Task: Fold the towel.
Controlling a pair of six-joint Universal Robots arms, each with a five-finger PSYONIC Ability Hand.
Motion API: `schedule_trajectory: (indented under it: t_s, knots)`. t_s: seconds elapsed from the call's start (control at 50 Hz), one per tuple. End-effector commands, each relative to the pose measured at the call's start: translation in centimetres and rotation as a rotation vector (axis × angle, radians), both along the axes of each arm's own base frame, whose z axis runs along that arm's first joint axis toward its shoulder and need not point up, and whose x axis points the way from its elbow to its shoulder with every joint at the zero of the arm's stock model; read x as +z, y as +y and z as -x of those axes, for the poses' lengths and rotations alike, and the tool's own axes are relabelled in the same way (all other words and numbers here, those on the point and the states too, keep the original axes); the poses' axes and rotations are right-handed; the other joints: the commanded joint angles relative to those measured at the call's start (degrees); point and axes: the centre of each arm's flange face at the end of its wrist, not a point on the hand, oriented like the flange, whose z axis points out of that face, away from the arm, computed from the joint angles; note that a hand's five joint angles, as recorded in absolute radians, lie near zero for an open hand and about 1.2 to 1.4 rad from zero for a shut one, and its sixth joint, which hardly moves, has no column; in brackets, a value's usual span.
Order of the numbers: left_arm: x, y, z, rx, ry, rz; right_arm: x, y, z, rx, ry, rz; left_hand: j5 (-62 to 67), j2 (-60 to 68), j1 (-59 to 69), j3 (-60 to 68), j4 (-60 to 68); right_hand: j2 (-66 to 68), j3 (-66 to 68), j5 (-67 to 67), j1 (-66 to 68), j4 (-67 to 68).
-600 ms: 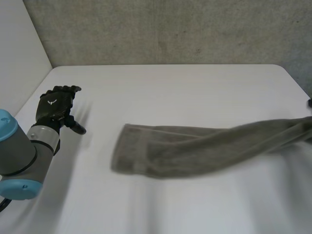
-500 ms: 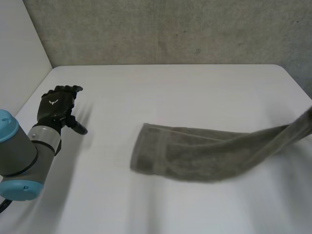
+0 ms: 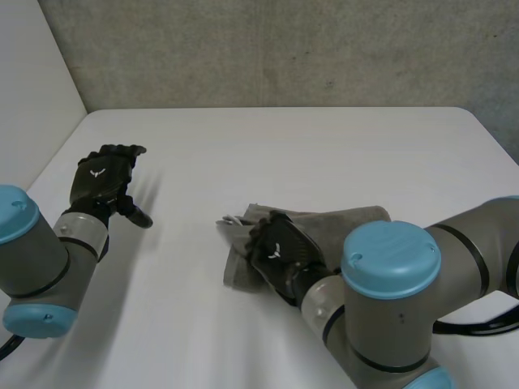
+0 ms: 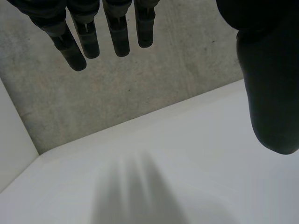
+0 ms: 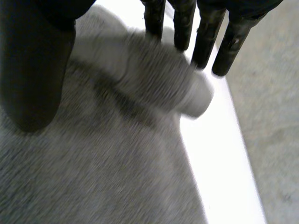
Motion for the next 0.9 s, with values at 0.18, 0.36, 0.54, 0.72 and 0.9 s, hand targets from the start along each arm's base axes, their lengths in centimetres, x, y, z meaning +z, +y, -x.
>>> schedule_trajectory:
  t_s: [0.18,0.36,0.54,0.72,0.9]
  knots:
    - [1.5,3.6,3.9,-0.144,0.013,0.036,5.2,-2.9,6.4,-0.224,-0.302,-0.133,-12.2,-4.4,-4.5,-3.9,-5.1,-5.2,-5.6,-3.6,-5.9,-5.8]
    - [3.8,7.4,7.6,-0.288,0.037,0.098,2.8,-4.6,11.9,-0.401,-0.324,-0.248,-10.7,-2.9,-3.0,-2.4,-3.6,-5.2,-5.6,-3.6,-5.9,-5.8]
    - [3.7,10.4,13.7,-0.476,0.053,0.109,0.8,-5.6,14.6,-0.487,-0.318,-0.321,-8.5,-0.7,-0.8,-0.2,-1.4,-3.4,-3.9,-1.8,-4.2,-4.1]
    - [-0.6,11.0,17.9,-0.575,-0.004,-0.011,-0.1,-5.4,15.3,-0.503,-0.319,-0.340,-8.5,-0.7,-0.8,-0.2,-1.4,15.3,14.8,16.8,14.5,14.6]
    - [-2.8,10.9,20.0,-0.607,-0.030,-0.058,-0.6,-4.9,15.2,-0.500,-0.319,-0.333,-8.5,-0.7,-0.8,-0.2,-1.4,22.3,21.9,23.9,21.6,21.7]
